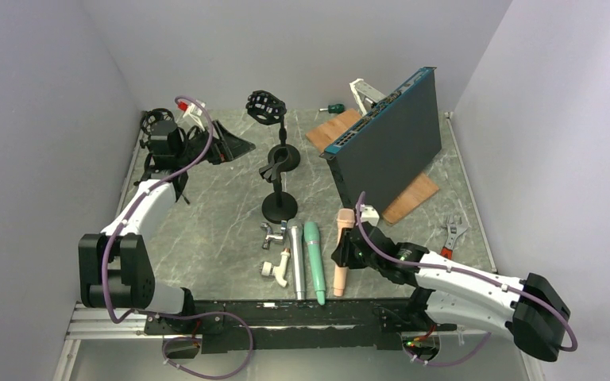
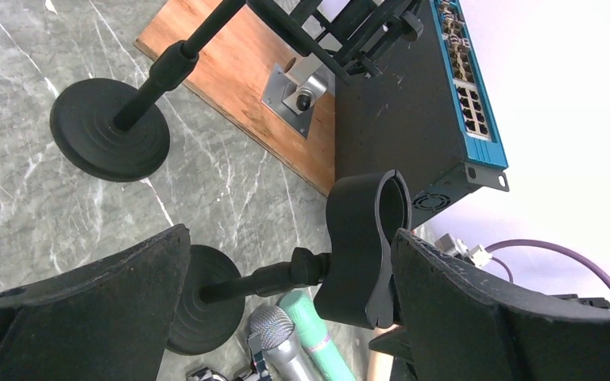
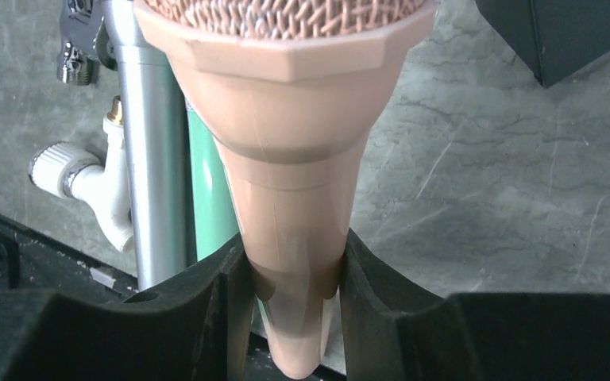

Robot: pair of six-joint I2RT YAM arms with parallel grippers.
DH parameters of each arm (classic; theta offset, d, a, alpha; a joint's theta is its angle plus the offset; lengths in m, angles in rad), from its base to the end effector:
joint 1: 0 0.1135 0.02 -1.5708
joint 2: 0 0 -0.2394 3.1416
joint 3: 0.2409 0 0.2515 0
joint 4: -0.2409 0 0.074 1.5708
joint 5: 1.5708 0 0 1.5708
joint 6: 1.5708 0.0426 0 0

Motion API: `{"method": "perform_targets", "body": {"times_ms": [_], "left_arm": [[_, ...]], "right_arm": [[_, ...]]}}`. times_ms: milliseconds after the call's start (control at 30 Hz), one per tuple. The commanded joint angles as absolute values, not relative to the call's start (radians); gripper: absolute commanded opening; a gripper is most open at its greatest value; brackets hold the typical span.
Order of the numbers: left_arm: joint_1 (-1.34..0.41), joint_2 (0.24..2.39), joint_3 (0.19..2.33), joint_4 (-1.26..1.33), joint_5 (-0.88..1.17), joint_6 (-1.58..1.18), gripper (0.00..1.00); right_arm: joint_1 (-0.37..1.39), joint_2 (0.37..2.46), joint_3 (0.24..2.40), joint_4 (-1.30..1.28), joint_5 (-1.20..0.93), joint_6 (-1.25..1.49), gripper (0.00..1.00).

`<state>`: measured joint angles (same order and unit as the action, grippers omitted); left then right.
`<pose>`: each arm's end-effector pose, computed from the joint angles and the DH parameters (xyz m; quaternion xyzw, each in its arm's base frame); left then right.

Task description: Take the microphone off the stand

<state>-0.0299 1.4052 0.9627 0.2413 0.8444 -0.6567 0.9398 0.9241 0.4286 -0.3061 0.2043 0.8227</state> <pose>0.3261 -0.0416 0.2788 0.0287 0.7520 -0.4931 0.4365 0.1247 0.1561 0.1581 -0.0158 0.9228 0.2278 0.3104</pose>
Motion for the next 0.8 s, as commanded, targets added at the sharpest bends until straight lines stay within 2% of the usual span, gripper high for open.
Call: {"method": "perform_targets", "body": {"times_ms": [0, 433, 767], "left_arm": [[-0.037, 1.394, 1.012, 0.213, 0.848, -0.606, 0.99], [-0.037, 1.405, 1.020, 0.193, 0.845, -0.593, 0.99], [-0.040, 1.402, 1.024, 0.182, 0.843, -0.585, 0.99]], "right_arm": [[0.948, 0.961, 0.448, -0.241, 0.278, 0.823, 0.20], [0.968, 1.100, 0.479, -0.172, 0.284, 0.795, 0.25], [0.974, 1.148, 0.485, -0.155, 0.289, 0.808, 0.36]]}}
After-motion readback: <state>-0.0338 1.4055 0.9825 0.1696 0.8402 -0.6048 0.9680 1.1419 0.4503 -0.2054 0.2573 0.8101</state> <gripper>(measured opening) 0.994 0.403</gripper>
